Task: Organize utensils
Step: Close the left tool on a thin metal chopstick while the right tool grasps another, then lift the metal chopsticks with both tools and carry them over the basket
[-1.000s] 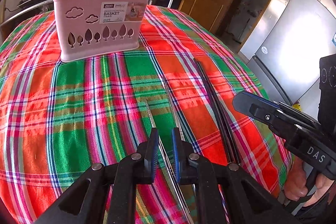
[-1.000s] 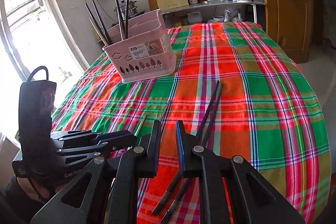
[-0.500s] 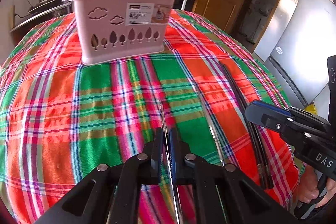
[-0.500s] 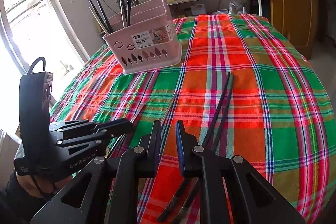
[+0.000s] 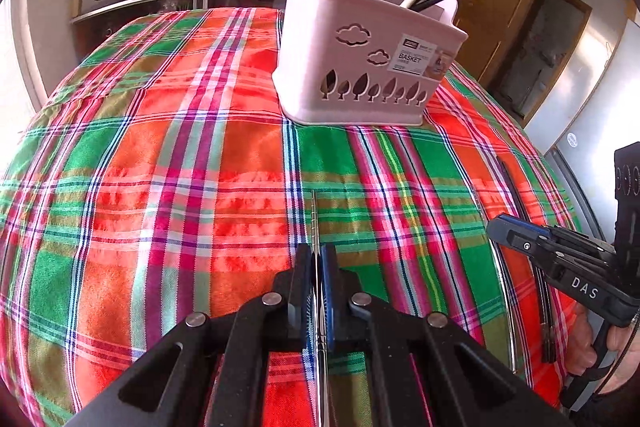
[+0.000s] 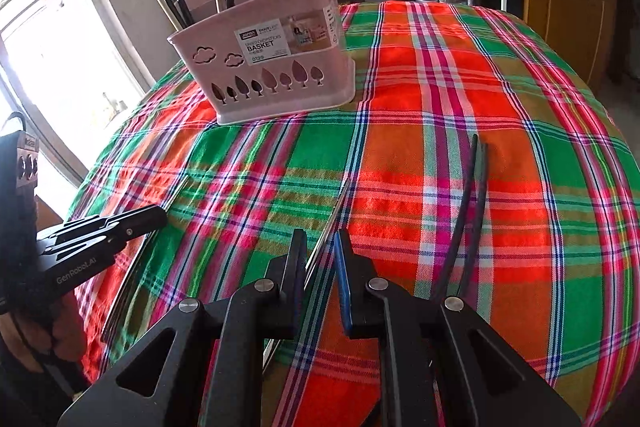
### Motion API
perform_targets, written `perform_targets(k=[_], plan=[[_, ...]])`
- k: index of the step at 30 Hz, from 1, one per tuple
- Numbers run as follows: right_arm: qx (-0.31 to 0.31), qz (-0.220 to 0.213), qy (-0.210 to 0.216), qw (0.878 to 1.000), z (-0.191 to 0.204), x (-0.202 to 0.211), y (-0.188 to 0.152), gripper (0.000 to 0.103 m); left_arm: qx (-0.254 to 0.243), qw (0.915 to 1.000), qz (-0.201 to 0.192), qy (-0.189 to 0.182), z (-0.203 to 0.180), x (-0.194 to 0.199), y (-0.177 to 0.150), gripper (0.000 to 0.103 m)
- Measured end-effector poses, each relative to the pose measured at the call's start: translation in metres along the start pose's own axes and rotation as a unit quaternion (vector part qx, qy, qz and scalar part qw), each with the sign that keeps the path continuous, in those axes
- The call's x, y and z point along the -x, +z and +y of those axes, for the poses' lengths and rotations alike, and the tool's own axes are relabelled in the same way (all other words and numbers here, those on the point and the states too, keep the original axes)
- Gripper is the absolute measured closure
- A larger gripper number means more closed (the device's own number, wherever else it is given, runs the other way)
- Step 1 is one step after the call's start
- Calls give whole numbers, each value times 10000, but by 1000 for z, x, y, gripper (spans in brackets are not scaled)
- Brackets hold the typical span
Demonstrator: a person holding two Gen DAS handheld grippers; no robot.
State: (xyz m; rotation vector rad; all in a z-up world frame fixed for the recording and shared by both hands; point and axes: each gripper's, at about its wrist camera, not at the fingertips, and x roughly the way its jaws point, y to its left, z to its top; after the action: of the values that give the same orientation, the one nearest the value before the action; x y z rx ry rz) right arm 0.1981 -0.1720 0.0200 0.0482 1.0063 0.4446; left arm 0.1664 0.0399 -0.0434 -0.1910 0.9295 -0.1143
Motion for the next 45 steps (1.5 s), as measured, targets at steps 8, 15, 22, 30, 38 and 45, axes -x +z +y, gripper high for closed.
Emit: perform_targets(k=[8,15,22,30,38,45], plan=[[178,83,-83,9998,9,-10,10,89,159,9998,7,101,15,-2,8,97],[223,140,-145,9995,13,-17,18,89,-155,9994,169,246,11,-9,19,97],[311,203,-182,9991,15,-21,22,93,-556,9970,354,417,-1,-20,32,97],[262,205,80,9994,14,-21,23,98,-751,9953,318,527,-8,-26,37,97],[389,-121,205,9990,26,4,26,99,-566,9981,100,202,-5,-5,41,99],[521,-645,332,9960,38,47,37,99,-688,9963,-512,-86,-23,54,52,99]])
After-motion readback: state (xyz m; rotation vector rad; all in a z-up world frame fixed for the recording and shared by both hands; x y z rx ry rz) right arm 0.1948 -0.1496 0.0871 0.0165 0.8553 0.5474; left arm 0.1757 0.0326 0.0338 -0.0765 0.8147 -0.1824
